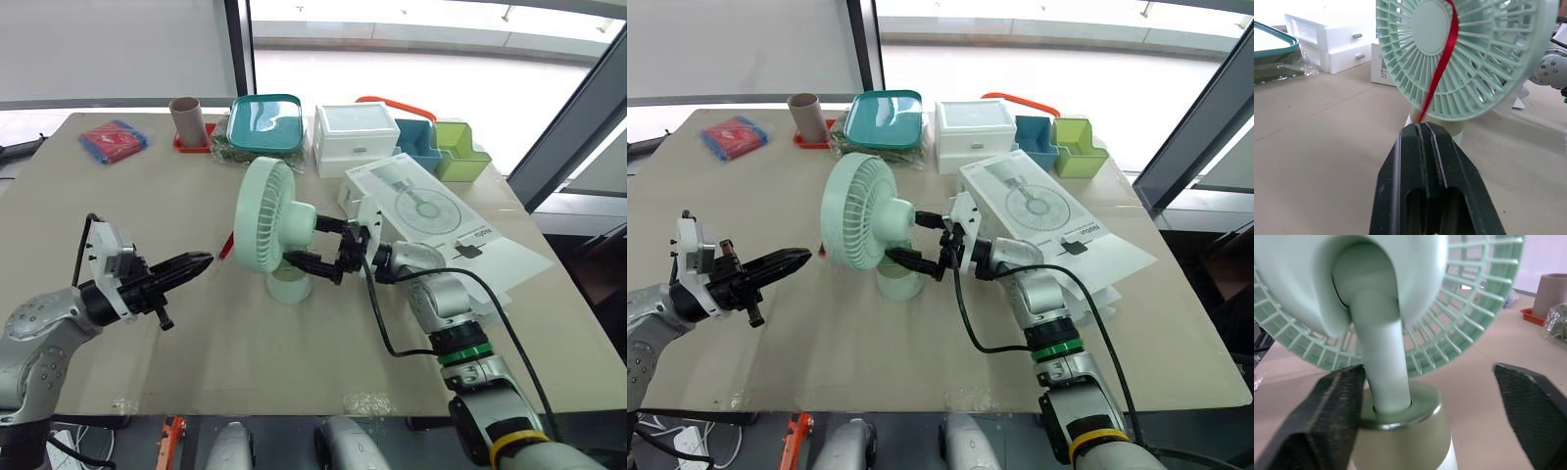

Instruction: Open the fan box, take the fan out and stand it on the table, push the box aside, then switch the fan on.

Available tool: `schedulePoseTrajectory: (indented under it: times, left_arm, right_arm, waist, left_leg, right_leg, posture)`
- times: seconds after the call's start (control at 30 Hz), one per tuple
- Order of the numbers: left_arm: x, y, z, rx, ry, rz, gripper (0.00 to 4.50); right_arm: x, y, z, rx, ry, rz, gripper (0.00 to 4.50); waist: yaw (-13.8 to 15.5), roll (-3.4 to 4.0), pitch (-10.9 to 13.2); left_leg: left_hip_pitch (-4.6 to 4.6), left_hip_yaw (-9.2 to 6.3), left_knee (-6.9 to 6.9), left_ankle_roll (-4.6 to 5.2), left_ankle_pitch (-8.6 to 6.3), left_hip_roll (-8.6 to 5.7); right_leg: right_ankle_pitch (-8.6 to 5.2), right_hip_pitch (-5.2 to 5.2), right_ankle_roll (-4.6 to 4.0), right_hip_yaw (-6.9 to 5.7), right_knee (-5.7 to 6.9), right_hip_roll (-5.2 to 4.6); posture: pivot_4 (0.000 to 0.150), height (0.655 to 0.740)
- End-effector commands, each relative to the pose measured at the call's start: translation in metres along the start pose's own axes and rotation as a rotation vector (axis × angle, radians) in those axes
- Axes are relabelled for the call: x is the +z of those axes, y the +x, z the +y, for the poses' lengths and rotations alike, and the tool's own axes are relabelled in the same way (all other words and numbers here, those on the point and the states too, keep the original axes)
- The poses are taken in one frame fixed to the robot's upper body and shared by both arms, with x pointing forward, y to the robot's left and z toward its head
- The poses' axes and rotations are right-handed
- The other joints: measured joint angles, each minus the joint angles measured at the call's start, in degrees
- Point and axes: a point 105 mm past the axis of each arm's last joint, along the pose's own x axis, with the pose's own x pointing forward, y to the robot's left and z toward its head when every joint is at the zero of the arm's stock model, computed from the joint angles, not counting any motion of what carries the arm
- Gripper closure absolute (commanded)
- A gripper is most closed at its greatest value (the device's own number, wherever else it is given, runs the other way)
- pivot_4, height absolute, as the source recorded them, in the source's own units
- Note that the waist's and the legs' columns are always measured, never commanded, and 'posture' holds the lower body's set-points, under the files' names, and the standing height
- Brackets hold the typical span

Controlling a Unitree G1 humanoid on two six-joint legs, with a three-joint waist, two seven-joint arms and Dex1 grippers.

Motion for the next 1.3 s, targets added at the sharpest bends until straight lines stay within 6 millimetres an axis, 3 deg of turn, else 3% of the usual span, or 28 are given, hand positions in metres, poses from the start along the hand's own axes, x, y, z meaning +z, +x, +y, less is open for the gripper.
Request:
schedulePoseTrajectory:
  times: [0.03, 0.33, 0.57, 0.77, 1.0, 1.2, 1.3]
  left_arm:
    - [0.009, 0.002, -0.003, -0.023, 0.039, -0.010, 4.50]
    - [0.013, -0.001, 0.000, -0.017, 0.037, -0.020, 4.50]
    - [0.014, -0.002, 0.000, -0.017, 0.037, -0.022, 4.50]
    - [0.022, -0.010, 0.000, -0.034, 0.028, -0.050, 2.50]
    - [0.027, -0.021, -0.001, -0.025, 0.051, -0.053, 0.05]
    - [0.019, -0.035, -0.010, -0.047, 0.010, -0.001, 0.02]
    - [0.016, -0.032, 0.004, 0.076, 0.044, -0.015, 0.02]
  right_arm:
    - [0.007, -0.004, 0.004, 0.020, -0.044, 0.005, 0.06]
    - [0.019, -0.019, 0.018, 0.068, -0.081, 0.018, 0.06]
    - [0.034, -0.043, 0.029, 0.065, -0.112, 0.044, 0.06]
    - [0.055, -0.070, 0.041, 0.002, -0.126, 0.081, 0.00]
    - [0.068, -0.079, 0.049, -0.080, -0.111, 0.112, 0.00]
    - [0.075, -0.088, 0.059, -0.122, -0.090, 0.120, 0.00]
    - [0.070, -0.090, 0.061, -0.151, -0.074, 0.139, 0.00]
  waist:
    - [0.0, 0.00, 0.0]
    - [0.1, 0.00, 0.0]
    - [0.2, 0.01, 0.0]
    - [0.3, 0.01, 0.0]
    - [0.2, 0.01, 0.0]
    - [0.4, 0.00, 0.0]
    - [0.4, 0.00, 0.0]
  left_leg:
    - [0.00, 0.00, 0.00, 0.00, 0.00, 0.00]
    - [-0.02, 0.01, -0.01, 0.00, 0.00, -0.01]
    - [-0.03, 0.01, -0.01, 0.00, 0.00, -0.04]
    - [-0.04, 0.01, -0.01, 0.01, -0.01, -0.06]
    - [-0.03, 0.02, -0.01, 0.02, -0.01, -0.07]
    - [-0.06, 0.05, -0.03, 0.04, -0.05, -0.08]
    - [-0.06, 0.04, -0.03, 0.04, -0.05, -0.11]
  right_leg:
    - [0.00, 0.00, 0.00, 0.00, 0.00, 0.00]
    - [-0.03, -0.01, 0.04, 0.02, -0.01, -0.01]
    - [-0.06, -0.01, 0.08, 0.05, -0.01, -0.01]
    - [-0.12, -0.01, 0.13, 0.08, -0.02, -0.02]
    - [-0.16, 0.00, 0.14, 0.14, -0.02, 0.01]
    - [-0.27, -0.02, 0.19, 0.16, -0.04, -0.03]
    - [-0.29, 0.00, 0.21, 0.16, -0.04, -0.06]
  posture:
    - [0.150, 0.7400]
    - [0.150, 0.7400]
    - [0.150, 0.7400]
    - [0.150, 0.7400]
    - [0.150, 0.7400]
    - [0.150, 0.7400]
    - [0.150, 0.7400]
